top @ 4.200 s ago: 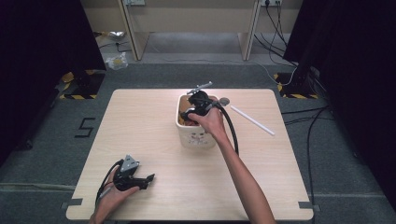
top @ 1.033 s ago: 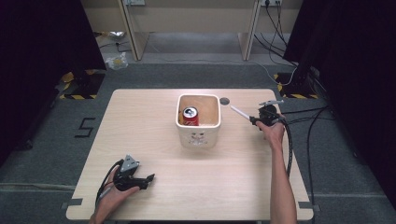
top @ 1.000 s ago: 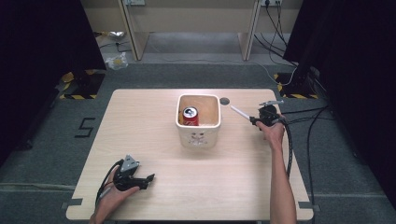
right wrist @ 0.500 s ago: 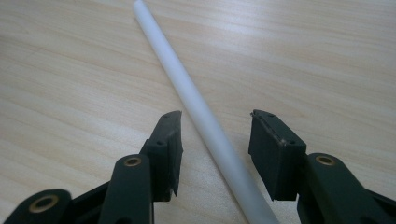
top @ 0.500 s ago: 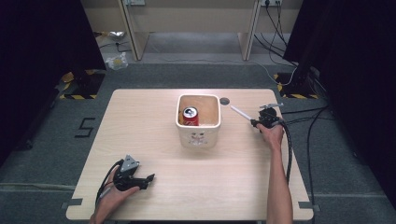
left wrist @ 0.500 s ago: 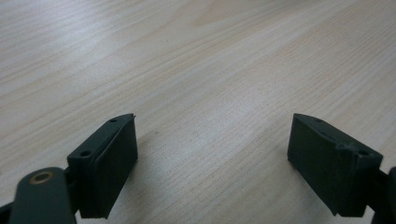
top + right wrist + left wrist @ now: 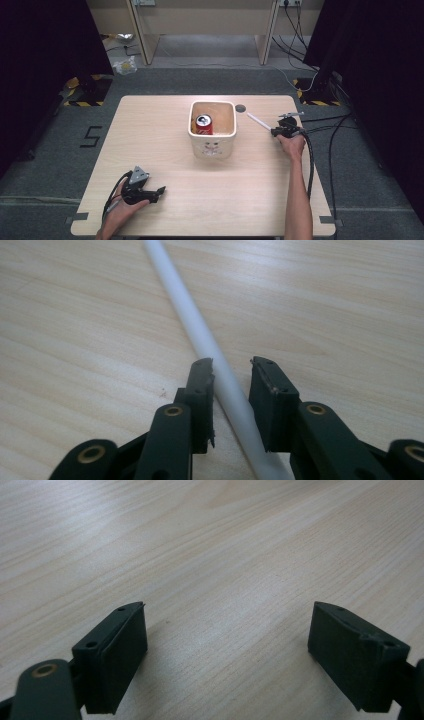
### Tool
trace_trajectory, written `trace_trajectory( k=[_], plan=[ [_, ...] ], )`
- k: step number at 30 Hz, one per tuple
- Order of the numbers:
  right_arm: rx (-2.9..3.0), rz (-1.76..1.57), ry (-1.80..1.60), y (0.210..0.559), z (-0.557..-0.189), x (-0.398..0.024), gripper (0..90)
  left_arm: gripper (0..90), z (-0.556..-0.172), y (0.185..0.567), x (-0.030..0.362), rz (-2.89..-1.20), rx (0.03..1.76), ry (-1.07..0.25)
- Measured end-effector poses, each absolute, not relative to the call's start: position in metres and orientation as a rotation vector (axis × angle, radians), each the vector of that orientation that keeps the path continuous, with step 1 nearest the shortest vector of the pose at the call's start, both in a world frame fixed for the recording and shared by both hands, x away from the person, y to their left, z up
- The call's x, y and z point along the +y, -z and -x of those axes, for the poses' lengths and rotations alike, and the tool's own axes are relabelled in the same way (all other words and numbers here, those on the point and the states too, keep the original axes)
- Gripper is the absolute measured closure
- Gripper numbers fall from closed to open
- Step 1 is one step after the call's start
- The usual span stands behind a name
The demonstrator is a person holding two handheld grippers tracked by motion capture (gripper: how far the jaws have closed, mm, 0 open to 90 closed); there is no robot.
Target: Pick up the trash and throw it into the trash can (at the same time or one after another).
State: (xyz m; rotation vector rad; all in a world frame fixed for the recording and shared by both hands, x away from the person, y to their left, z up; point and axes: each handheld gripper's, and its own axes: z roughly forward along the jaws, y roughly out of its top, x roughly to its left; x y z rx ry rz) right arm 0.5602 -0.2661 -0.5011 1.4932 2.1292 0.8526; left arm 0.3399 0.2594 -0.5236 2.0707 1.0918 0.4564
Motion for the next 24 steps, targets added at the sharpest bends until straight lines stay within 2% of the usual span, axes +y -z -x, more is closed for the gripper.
trace_trajectory(
  k=[4,14,24],
  plan=[
    [2.149,-1.494,-0.862,0.500,-0.559,-0.265,78.2,15.2,-0.340,0.524,0.259,-2.073,1.091,-0.456],
    [2.162,-1.503,-0.861,0.498,-0.557,-0.261,79.3,15.2,-0.340,0.524,0.259,-2.071,1.093,-0.456],
    [2.137,-1.455,-0.965,0.463,-0.549,-0.257,79.3,15.2,-0.340,0.524,0.259,-2.071,1.092,-0.457]
  ],
)
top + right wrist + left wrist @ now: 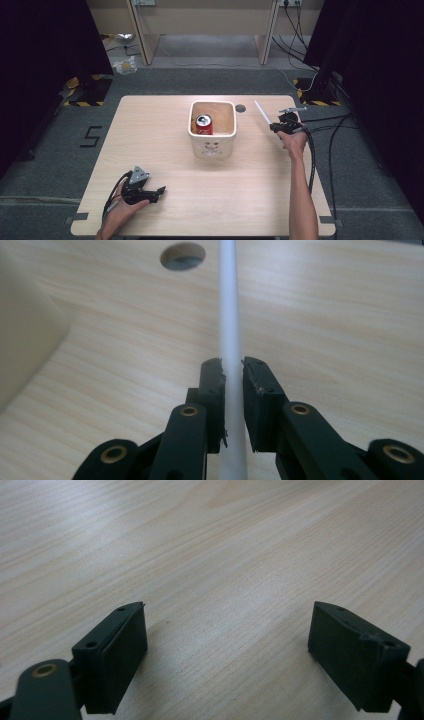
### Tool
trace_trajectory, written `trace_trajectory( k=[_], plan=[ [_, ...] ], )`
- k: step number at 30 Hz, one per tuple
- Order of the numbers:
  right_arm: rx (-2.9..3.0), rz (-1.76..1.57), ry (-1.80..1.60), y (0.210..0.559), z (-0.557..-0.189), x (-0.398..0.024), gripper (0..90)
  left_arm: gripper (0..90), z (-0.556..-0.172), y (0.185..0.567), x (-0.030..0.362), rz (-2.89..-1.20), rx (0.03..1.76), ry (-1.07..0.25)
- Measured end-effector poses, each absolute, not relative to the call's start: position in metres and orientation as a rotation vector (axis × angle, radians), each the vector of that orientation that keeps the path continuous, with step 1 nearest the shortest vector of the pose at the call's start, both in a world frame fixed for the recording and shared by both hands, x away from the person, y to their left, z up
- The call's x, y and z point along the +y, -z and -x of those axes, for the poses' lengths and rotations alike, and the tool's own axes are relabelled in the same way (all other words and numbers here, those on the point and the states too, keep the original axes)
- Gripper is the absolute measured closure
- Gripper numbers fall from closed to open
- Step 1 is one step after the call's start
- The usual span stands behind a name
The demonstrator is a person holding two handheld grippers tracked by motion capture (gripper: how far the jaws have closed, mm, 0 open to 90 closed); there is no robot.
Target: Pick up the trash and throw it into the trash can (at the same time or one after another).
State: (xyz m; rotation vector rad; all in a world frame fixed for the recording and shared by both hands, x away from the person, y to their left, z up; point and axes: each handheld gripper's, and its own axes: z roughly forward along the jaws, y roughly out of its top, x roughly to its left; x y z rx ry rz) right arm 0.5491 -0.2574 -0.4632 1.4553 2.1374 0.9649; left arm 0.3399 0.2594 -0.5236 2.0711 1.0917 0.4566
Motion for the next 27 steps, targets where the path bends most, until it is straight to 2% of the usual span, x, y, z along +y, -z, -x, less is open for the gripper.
trace_trajectory(
  k=[11,27],
  plan=[
    [2.105,-1.375,-1.112,0.414,-0.537,-0.243,79.2,15.2,-0.340,0.523,0.260,-2.075,1.091,-0.454],
    [2.134,-1.263,-1.282,0.370,-0.525,-0.211,79.2,15.1,-0.340,0.523,0.260,-2.075,1.091,-0.454]
  ],
)
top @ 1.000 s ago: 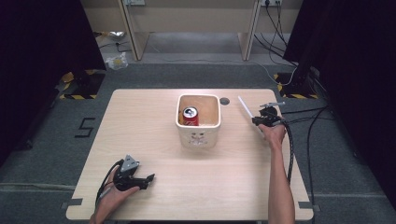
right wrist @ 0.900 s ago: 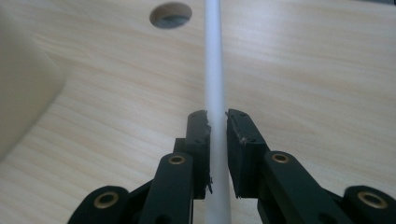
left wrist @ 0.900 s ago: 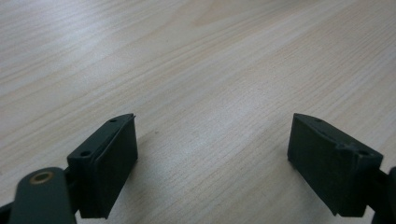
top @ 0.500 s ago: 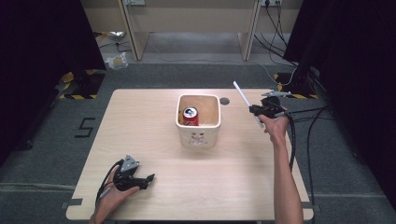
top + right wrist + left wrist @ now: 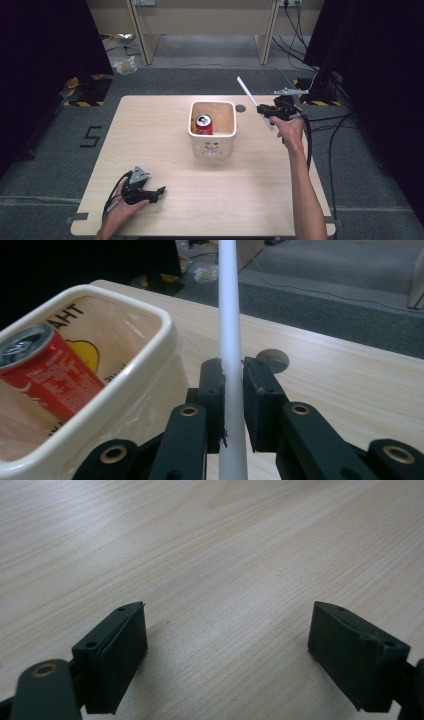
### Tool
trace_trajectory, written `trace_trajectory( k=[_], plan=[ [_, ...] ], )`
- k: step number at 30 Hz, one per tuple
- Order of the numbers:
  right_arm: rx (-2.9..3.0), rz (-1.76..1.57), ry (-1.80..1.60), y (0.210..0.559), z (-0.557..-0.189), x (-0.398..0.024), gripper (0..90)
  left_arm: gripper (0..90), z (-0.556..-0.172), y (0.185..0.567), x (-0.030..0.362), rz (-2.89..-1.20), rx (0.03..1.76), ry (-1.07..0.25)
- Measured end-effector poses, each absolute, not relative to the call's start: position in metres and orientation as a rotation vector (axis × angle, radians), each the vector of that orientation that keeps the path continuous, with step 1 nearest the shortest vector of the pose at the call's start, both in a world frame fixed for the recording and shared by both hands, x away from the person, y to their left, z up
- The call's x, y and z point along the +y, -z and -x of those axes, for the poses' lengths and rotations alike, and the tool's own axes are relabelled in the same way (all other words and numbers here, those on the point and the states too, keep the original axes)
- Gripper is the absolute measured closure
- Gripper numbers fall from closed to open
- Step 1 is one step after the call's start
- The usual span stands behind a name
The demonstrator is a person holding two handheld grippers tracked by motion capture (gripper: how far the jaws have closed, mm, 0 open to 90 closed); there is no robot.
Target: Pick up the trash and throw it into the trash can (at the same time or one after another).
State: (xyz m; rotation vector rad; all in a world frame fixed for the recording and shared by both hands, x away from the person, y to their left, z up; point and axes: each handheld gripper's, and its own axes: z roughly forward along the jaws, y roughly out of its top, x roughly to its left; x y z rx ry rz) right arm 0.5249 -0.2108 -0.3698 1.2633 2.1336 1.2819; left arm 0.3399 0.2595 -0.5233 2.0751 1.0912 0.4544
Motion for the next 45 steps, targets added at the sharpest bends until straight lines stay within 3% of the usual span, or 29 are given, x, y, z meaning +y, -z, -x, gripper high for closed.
trace_trajectory(
  k=[31,45],
  plan=[
    [2.139,-1.213,-1.318,0.357,-0.523,-0.191,79.2,15.2,-0.340,0.523,0.259,-2.073,1.092,-0.455],
    [2.157,-1.160,-1.343,0.344,-0.525,-0.164,79.1,15.2,-0.340,0.523,0.260,-2.075,1.091,-0.454]
  ],
)
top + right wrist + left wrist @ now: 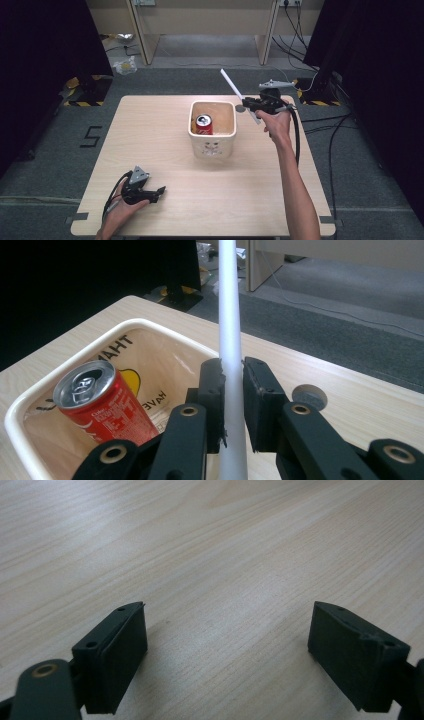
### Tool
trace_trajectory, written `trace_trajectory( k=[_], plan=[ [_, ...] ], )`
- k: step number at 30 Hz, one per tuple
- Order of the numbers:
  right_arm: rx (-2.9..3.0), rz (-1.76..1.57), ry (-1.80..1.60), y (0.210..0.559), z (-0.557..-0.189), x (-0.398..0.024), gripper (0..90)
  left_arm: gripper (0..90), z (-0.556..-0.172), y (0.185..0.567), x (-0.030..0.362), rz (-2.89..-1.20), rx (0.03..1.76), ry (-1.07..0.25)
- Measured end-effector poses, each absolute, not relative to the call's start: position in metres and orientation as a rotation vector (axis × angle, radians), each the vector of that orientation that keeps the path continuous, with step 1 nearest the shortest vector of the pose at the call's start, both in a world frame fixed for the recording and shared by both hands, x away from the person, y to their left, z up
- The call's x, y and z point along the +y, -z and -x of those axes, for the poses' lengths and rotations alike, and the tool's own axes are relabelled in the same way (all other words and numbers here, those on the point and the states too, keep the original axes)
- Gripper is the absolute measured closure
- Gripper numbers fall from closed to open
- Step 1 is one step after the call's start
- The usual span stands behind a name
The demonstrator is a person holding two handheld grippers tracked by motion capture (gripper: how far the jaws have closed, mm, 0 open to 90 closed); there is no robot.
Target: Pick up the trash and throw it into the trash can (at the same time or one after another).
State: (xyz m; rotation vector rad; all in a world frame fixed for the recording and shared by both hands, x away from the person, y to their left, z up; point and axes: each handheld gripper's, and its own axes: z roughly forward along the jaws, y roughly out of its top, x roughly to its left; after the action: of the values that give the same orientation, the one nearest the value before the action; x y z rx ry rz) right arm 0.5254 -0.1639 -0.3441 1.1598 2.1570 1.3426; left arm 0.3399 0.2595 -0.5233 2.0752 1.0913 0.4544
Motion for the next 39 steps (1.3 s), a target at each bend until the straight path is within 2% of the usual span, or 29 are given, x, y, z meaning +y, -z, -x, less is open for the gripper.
trace_trajectory(
  k=[39],
  plan=[
    [2.267,-1.080,-1.387,0.354,-0.532,-0.097,79.0,15.3,-0.340,0.523,0.260,-2.078,1.090,-0.453]
  ],
)
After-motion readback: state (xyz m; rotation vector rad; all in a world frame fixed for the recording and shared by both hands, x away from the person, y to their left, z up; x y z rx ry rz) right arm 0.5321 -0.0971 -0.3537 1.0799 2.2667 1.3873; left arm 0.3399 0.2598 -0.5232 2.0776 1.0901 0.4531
